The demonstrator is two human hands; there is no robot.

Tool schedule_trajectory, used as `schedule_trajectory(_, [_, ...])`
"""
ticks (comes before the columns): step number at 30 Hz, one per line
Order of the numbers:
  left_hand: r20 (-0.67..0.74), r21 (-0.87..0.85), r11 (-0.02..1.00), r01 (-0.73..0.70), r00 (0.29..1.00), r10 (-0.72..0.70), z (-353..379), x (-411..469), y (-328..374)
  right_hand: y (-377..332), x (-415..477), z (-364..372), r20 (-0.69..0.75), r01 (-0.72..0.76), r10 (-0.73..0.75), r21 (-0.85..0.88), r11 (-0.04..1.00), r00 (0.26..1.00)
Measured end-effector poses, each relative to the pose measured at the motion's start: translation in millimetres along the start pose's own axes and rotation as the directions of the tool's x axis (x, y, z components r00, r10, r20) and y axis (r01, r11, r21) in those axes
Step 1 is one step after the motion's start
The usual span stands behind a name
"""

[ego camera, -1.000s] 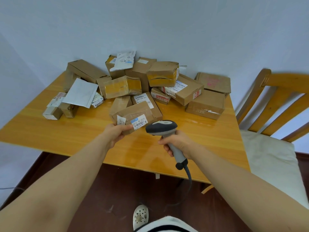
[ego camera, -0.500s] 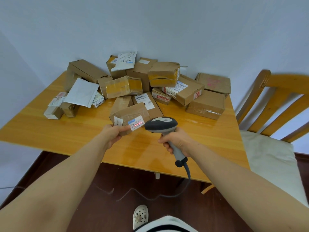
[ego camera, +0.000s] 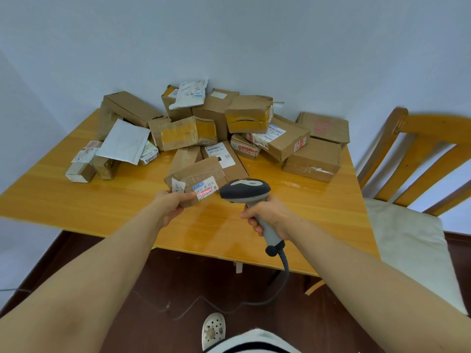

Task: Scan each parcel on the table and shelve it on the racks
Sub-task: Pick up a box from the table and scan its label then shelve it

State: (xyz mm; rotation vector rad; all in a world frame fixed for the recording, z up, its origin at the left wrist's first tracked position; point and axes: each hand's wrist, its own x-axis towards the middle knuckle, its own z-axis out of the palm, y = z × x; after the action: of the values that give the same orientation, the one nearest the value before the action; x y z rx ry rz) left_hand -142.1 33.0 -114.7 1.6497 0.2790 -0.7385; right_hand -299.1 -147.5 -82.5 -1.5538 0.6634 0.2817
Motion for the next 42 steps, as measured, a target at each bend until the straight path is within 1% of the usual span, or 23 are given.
schedule_trajectory(7, [0.029, -0.004, 1.0, 0.008, 1.0, -0.008, -2.4, 2.6, -1.8, 0.0, -0.9, 3.2, -0.008, -0.009, 0.009, 0.005, 1.0, 1.0])
schedule_trajectory(11, [0.038, 0.0, 1.0, 0.003, 0.999, -0.003, -4.0, 5.1, -3.0, 1.7, 0.9, 5.4, -0.021, 0.009, -0.009, 0.029, 1.0, 1.0])
schedule_trajectory(15, [0.079, 0.023, 1.0, 0.013, 0.997, -0.015, -12.0, 5.2, -4.0, 1.7, 4.3, 8.1, -0.059, 0.04, -0.033, 0.129, 0.991, 0.998])
schedule_trajectory(19, [0.196, 0.023, 1.0, 0.019, 0.98, -0.023, -26.0, -5.5, -5.8, 4.1, 16.2, 7.1, -0.195, 0.053, -0.006, 0.235, 0.971, 0.981])
schedule_trajectory(21, [0.23, -0.011, 1.0, 0.019, 0.973, -0.016, -32.2, -24.4, -13.0, 8.1, 22.5, 7.4, -0.235, 0.062, 0.012, 0.308, 0.949, 0.972])
schedule_trajectory(22, [0.216, -0.044, 0.999, 0.022, 0.976, -0.012, -35.4, -35.9, -19.4, 10.2, 25.0, 8.3, -0.23, 0.065, 0.016, 0.342, 0.937, 0.973])
schedule_trajectory(25, [0.135, -0.175, 0.984, 0.045, 0.991, -0.021, -50.1, -74.0, -45.1, 12.3, 28.4, 17.9, -0.141, 0.048, 0.008, 0.386, 0.921, 0.99])
schedule_trajectory(29, [0.023, -0.303, 0.951, 0.071, 0.997, -0.067, -74.1, -133.5, -88.6, 20.0, 18.8, 57.2, 0.095, -0.037, 0.0, 0.385, 0.922, 0.995])
schedule_trajectory(32, [-0.086, -0.386, 0.921, 0.046, 0.993, -0.086, -97.4, -183.9, -120.5, 28.3, -0.2, 100.5, 0.289, -0.118, 0.017, 0.334, 0.935, 0.957])
schedule_trajectory(34, [-0.169, -0.438, 0.899, 0.009, 0.981, -0.092, -117.0, -221.8, -141.1, 31.7, -18.5, 133.2, 0.387, -0.11, 0.008, 0.241, 0.964, 0.922])
schedule_trajectory(38, [-0.339, -0.507, 0.855, -0.108, 0.937, -0.082, -156.6, -292.9, -184.4, 38.7, -60.0, 202.7, 0.503, -0.097, 0.002, 0.163, 0.982, 0.864])
schedule_trajectory(42, [-0.502, -0.544, 0.81, -0.22, 0.858, -0.104, -190.1, -359.0, -229.0, 49.8, -114.6, 273.9, 0.589, -0.073, 0.01, 0.083, 0.994, 0.808])
